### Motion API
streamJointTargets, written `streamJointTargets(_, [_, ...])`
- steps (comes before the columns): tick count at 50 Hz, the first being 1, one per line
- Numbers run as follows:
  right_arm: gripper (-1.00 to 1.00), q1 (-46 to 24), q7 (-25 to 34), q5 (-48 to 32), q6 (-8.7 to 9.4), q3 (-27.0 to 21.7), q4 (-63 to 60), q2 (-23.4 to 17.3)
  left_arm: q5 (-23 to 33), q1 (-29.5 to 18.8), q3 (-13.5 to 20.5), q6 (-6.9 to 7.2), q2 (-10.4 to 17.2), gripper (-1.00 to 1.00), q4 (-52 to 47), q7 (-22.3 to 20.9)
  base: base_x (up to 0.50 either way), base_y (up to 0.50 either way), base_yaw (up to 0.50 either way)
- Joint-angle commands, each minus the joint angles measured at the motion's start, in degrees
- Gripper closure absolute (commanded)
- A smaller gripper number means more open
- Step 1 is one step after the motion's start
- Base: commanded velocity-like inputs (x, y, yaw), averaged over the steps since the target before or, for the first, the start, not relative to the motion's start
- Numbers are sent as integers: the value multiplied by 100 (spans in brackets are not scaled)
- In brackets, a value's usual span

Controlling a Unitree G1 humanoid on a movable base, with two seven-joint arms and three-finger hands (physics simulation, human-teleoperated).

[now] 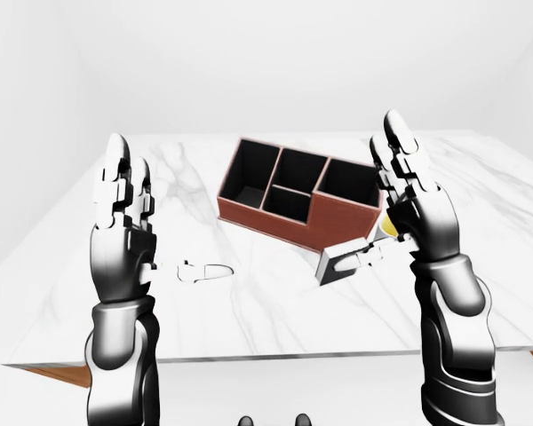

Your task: Pick up the book and place it in the right compartment of the caddy.

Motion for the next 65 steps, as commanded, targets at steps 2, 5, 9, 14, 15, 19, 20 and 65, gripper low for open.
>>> streamJointTargets(2, [-100, 11, -3, -15, 0, 10, 2, 26, 14, 20, -6, 0, -8, -100, -58, -11, 25, 0, 0])
streamJointTargets(5, [-100, 3, -8, -11, 0, 6, 3, 23, 14, 21, -4, 0, -9, -100, -64, -13, 25, 0, 0])
streamJointTargets(9, [-100, 17, -3, -9, 0, 13, -6, 24, 18, 24, -3, 0, -11, -100, -69, -13, 25, 0, 0])
streamJointTargets(14, [-100, 9, 2, -5, 0, 9, -2, 16, 25, 30, -7, 0, -14, -100, -54, -14, 25, 0, 0])
streamJointTargets(15, [-100, 6, 1, -6, 0, 7, -5, 15, 26, 29, -6, 0, -15, -100, -50, -13, 25, 0, 0])
streamJointTargets(19, [-100, 10, 7, -14, 0, 2, -18, 10, 31, 48, -16, 0, -19, -100, -73, -16, 25, 0, 0])
streamJointTargets(20, [-100, 9, 8, -14, 0, 1, -21, 9, 34, 51, -19, 0, -19, -100, -75, -17, 25, -1, 0])
streamJointTargets(65, [-100, 2178, 807, -3026, -1000, 807, -1639, 441, -62, 112, 26, 0, -34, -100, 16, -49, 8, 0, 0])
